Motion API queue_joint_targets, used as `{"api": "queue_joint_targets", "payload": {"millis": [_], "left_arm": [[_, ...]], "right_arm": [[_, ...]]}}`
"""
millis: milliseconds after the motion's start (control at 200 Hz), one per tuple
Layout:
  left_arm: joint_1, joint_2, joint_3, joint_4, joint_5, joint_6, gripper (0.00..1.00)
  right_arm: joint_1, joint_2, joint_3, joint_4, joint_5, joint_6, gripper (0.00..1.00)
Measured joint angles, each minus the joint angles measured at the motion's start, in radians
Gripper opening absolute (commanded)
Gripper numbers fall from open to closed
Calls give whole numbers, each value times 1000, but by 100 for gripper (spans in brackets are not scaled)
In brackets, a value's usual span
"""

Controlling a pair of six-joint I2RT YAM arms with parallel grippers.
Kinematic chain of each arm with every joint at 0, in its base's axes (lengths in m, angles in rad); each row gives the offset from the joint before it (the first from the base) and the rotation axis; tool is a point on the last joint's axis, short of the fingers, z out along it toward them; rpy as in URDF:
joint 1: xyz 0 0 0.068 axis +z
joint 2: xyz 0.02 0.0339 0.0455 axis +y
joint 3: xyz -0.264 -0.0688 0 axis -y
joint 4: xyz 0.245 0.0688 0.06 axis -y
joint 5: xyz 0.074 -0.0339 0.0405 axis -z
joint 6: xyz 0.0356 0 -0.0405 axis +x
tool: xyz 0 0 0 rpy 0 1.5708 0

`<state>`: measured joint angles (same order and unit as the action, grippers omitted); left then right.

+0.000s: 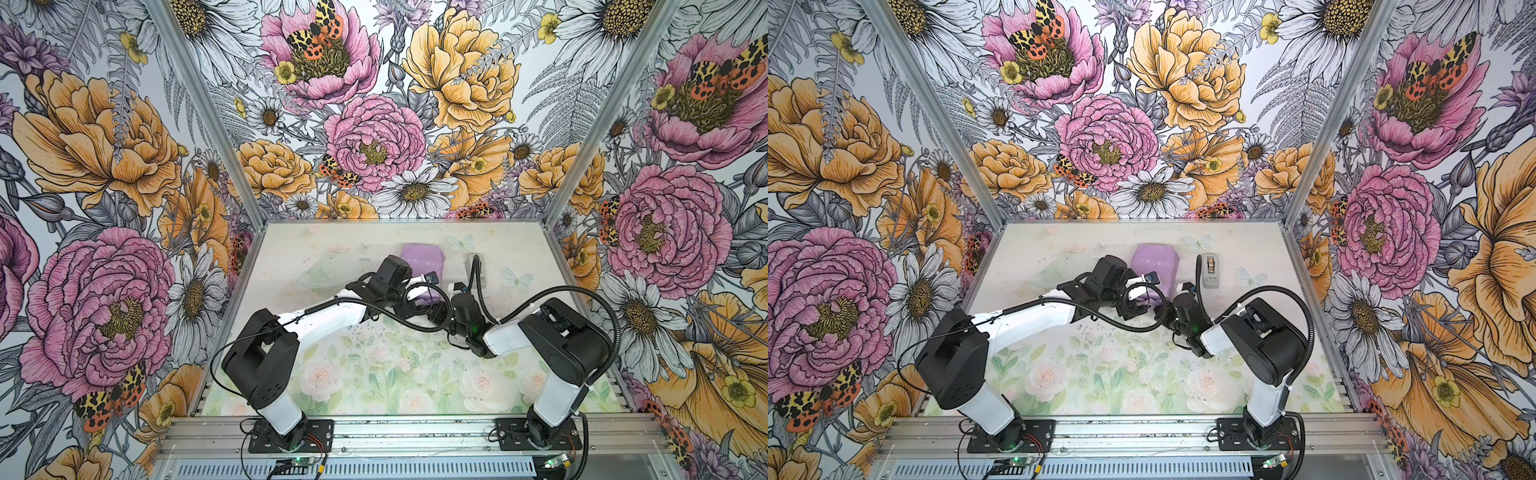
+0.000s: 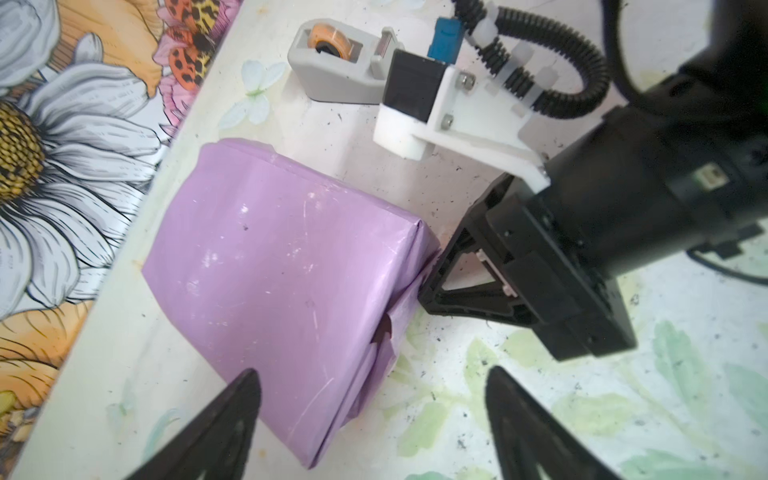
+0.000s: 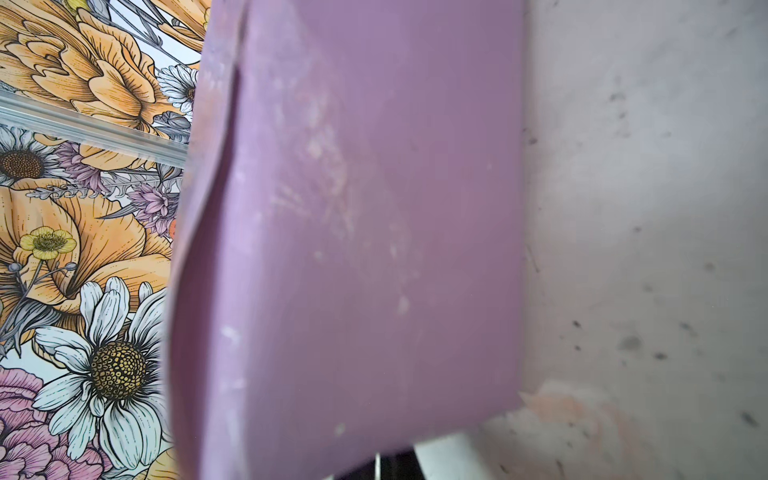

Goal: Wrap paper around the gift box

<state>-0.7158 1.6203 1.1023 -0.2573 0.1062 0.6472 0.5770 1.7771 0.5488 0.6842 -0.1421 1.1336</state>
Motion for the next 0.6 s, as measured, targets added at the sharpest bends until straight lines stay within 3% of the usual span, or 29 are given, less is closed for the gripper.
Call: {"api": "queue_joint_targets", "payload": {"millis": [320, 600], "left_arm": [[89, 32, -33, 1, 49, 272, 99], [103, 149, 15, 39, 69, 359, 99]], "right_arm": [[0, 0, 0, 3, 0, 0, 7], [0, 0, 0, 3, 0, 0, 7]]}}
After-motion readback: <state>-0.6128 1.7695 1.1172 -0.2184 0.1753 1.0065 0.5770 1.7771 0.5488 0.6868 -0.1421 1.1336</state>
